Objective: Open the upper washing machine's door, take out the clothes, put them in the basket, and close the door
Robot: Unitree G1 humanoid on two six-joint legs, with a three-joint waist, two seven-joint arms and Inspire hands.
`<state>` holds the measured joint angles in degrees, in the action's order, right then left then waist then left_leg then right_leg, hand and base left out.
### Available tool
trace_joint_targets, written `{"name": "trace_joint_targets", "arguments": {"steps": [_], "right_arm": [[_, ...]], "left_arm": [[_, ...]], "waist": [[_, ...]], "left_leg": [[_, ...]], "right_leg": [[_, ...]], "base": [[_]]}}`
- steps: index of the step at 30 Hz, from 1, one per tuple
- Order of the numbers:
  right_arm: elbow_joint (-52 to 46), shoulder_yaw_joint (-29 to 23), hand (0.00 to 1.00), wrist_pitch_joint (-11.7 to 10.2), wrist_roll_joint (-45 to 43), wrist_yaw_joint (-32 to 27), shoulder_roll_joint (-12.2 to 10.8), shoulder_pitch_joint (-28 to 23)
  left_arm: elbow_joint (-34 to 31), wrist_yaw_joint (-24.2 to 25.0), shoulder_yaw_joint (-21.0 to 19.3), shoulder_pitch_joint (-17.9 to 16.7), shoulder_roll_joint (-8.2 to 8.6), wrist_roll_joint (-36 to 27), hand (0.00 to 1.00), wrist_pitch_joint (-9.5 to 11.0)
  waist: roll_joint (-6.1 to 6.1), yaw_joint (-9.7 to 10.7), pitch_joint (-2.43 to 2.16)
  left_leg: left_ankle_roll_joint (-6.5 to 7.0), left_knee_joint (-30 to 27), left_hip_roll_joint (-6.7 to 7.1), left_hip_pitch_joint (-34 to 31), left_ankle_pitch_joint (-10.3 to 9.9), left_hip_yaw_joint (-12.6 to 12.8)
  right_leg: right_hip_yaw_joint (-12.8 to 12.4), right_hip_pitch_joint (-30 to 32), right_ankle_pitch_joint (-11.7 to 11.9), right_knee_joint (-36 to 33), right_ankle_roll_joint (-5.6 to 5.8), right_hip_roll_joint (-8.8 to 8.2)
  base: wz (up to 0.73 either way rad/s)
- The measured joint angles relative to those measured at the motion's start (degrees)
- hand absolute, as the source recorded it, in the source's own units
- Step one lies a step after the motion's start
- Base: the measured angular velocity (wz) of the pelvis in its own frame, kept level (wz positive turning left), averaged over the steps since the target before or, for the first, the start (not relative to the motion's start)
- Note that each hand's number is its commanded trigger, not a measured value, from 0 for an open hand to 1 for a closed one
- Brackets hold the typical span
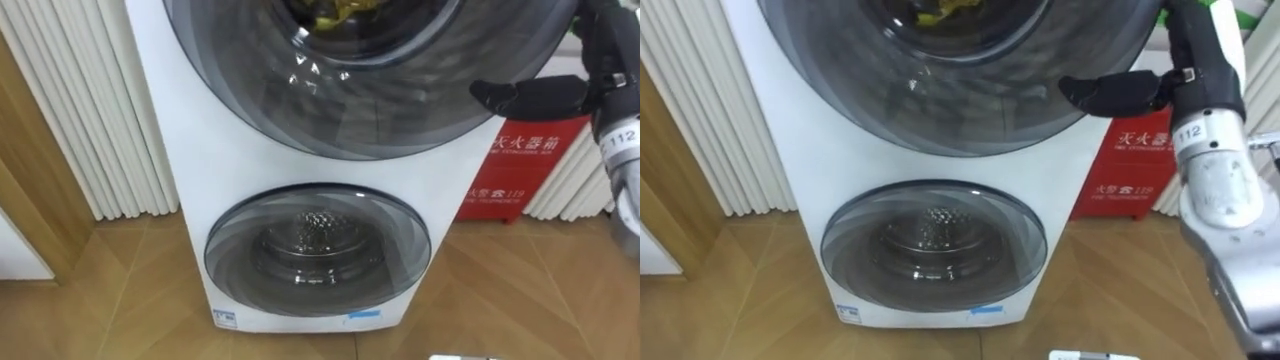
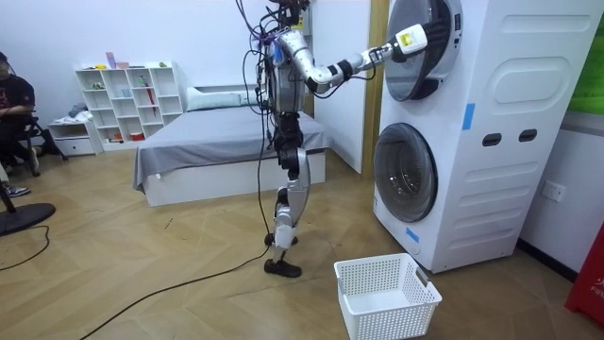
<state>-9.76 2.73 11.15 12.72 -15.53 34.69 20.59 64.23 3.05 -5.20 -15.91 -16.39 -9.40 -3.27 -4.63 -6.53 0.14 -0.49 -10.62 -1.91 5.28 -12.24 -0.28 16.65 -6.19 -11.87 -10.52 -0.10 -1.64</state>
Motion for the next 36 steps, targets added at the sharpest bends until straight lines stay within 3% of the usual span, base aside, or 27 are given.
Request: {"name": "trace_joint_targets", "arguments": {"steps": [2, 5, 8, 11, 12, 13, 14, 15, 16, 17, 20, 22, 24, 26, 27, 28, 36], "right_arm": [[-1.4, 0.0, 0.0, -1.3, 0.0, 0.3, -1.3, -1.5], [-2.4, -0.8, 0.0, -3.0, 0.0, 1.5, -1.5, -2.8], [-3.1, -1.8, 0.0, -3.8, 0.0, 3.7, -1.9, -3.7], [-4.0, -2.2, 0.0, -4.3, 0.1, 4.3, -3.8, -4.2], [-4.2, -2.3, 0.0, -5.2, 0.1, 4.6, -4.0, -4.5], [-4.2, -2.6, 0.0, -5.7, 0.2, 5.0, -4.3, -4.9], [-5.4, -2.6, 0.0, -7.0, -0.1, 6.5, -6.3, -5.7], [-7.5, -1.5, 0.0, -8.0, -0.1, 8.5, -7.9, -6.3], [-8.0, -1.3, 0.0, -8.7, -0.1, 9.4, -8.2, -7.7], [-8.1, -0.5, 0.0, -9.3, 0.6, 10.8, -9.3, -10.9], [-8.1, -1.4, 0.0, -9.4, 3.0, 12.2, -12.0, -14.8], [-8.2, -2.8, 0.0, -10.3, 3.0, 13.8, -14.2, -16.6], [-8.8, -3.1, 0.0, -11.3, 3.2, 15.3, -16.2, -18.2], [-8.9, -3.1, 0.0, -12.8, 3.8, 16.7, -16.5, -20.2], [-8.9, -3.0, 0.0, -13.6, 4.3, 18.0, -16.5, -21.6], [-8.9, -2.9, 0.0, -13.8, 4.4, 18.6, -16.6, -22.0], [-8.9, -0.1, 0.0, -14.0, 5.5, 27.1, -16.8, -28.1]], "left_arm": [[0.7, 0.0, 0.0, -0.1, 0.0, 0.0, 0.0, 0.0], [1.1, 0.0, -0.1, -0.2, 0.03, 0.0, 0.0, -0.1], [1.1, 0.2, -0.1, -0.2, 0.04, 0.0, 0.0, -0.1], [0.8, 0.2, 1.5, -0.2, 0.16, 0.0, 0.0, -0.2], [0.7, 0.2, 2.3, 0.2, 0.64, 0.0, 0.0, -0.1], [0.6, 0.2, 2.3, 0.2, 0.77, 0.1, 0.0, 0.0], [0.6, 0.1, 0.2, -0.2, 0.41, 0.5, 0.0, 1.3], [1.7, 0.0, -2.5, -1.3, 0.02, 1.1, 0.0, 2.2], [2.9, 0.0, -2.9, -1.2, 0.35, 1.3, 0.0, 2.3], [3.3, -0.1, -1.8, -1.1, 0.62, 1.3, 0.0, 2.2], [2.1, -0.1, -0.1, -1.2, 2.81, 1.1, 0.0, 1.8], [1.7, 0.0, -0.1, -1.3, 2.76, 0.5, 0.0, 1.2], [1.7, 0.2, 0.5, -1.5, 2.62, 0.0, 0.0, 1.1], [1.7, 0.2, 2.5, -1.6, 2.56, 0.0, 0.0, 1.3], [1.8, 0.2, 3.6, -2.0, 2.65, 0.0, 0.0, 1.5], [1.8, 0.2, 3.9, -2.1, 2.71, 0.0, 0.0, 1.6], [1.8, 0.2, 5.2, -2.4, 2.74, 0.0, 0.0, 2.0]], "waist": [[0.26, 0.0, 0.03], [0.79, 0.4, 0.07], [0.77, 1.0, 0.07], [1.1, 2.0, -0.09], [2.29, 2.0, 0.27], [3.37, 1.8, 0.83], [3.5, 1.6, 0.23], [1.35, 2.1, 0.35], [1.81, 3.2, 0.29], [1.76, 3.6, 0.1], [2.37, 3.7, 0.3], [2.29, 3.5, 0.12], [2.11, 3.4, -0.04], [2.8, 3.8, -0.13], [3.27, 4.0, -0.57], [3.33, 4.2, -0.73], [3.41, 4.9, -0.54]], "left_leg": [[-0.01, 0.0, -0.1, 0.5, 0.0, 0.0], [-0.01, 0.0, -0.44, 1.1, 0.0, -0.1], [-0.02, -0.1, -0.6, 1.2, 0.0, 0.0], [-0.02, 0.0, -0.98, 1.5, 0.0, 0.2], [-0.16, 1.1, -2.73, 3.1, 0.4, -2.6], [-0.46, 1.7, -4.29, 3.6, 0.5, -5.2], [-0.85, 2.0, -6.37, 3.0, 0.4, -6.9], [-3.18, 1.6, -6.63, 2.2, -0.6, -5.9], [-5.06, 1.6, -7.71, 2.4, -2.0, -5.3], [-5.99, 1.5, -8.69, 3.4, -2.5, -2.0], [-5.4, 1.9, -8.38, 2.1, -2.1, 4.8], [-5.19, 1.9, -7.6, 2.0, -2.0, 4.8], [-4.98, 1.5, -6.69, 1.5, -2.0, 4.9], [-4.74, 0.8, -6.45, 1.3, -2.1, 5.0], [-4.56, 0.8, -6.29, 1.4, -2.0, 5.0], [-4.52, 0.7, -6.22, 1.4, -1.9, 5.0], [-4.5, 0.0, -6.15, 1.5, -1.8, 5.0]], "right_leg": [[-0.3, -0.4, 0.0, 0.0, 0.0, 0.1], [-0.8, -0.7, 0.0, -0.3, 0.0, 0.38], [-0.8, -1.4, 0.0, -0.2, -0.02, 0.46], [-0.8, -1.4, 0.0, -0.9, -0.02, 0.8], [-0.6, 2.3, -0.3, -7.7, -0.25, 1.3], [-1.7, 5.2, -1.6, -11.0, -1.26, 2.39], [-7.7, 9.2, -0.5, -2.4, -3.21, 6.13], [-8.0, 11.3, 10.6, 4.4, -4.07, 5.91], [-6.9, 11.3, 10.2, 2.9, -5.17, 6.35], [-5.0, 10.4, 9.6, 1.5, -5.5, 6.73], [-3.6, 7.7, 9.3, 2.0, -5.12, 6.57], [-3.8, 7.7, 8.4, 1.9, -4.26, 6.24], [-3.8, 7.6, 7.5, 1.9, -4.95, 5.42], [-3.5, 7.3, 7.0, 1.7, -4.71, 5.03], [-3.4, 7.2, 6.5, 1.4, -4.14, 4.79], [-3.3, 7.2, 6.4, 1.1, -4.17, 4.67], [-3.9, 7.4, 6.1, -0.2, -4.19, 4.6]], "base": [[-0.09], [0.0], [0.08], [0.09], [-0.25], [-0.69], [-0.84], [-0.62], [-0.04], [0.39], [0.35], [0.2], [0.06], [0.15], [0.13], [0.1], [0.0]]}}
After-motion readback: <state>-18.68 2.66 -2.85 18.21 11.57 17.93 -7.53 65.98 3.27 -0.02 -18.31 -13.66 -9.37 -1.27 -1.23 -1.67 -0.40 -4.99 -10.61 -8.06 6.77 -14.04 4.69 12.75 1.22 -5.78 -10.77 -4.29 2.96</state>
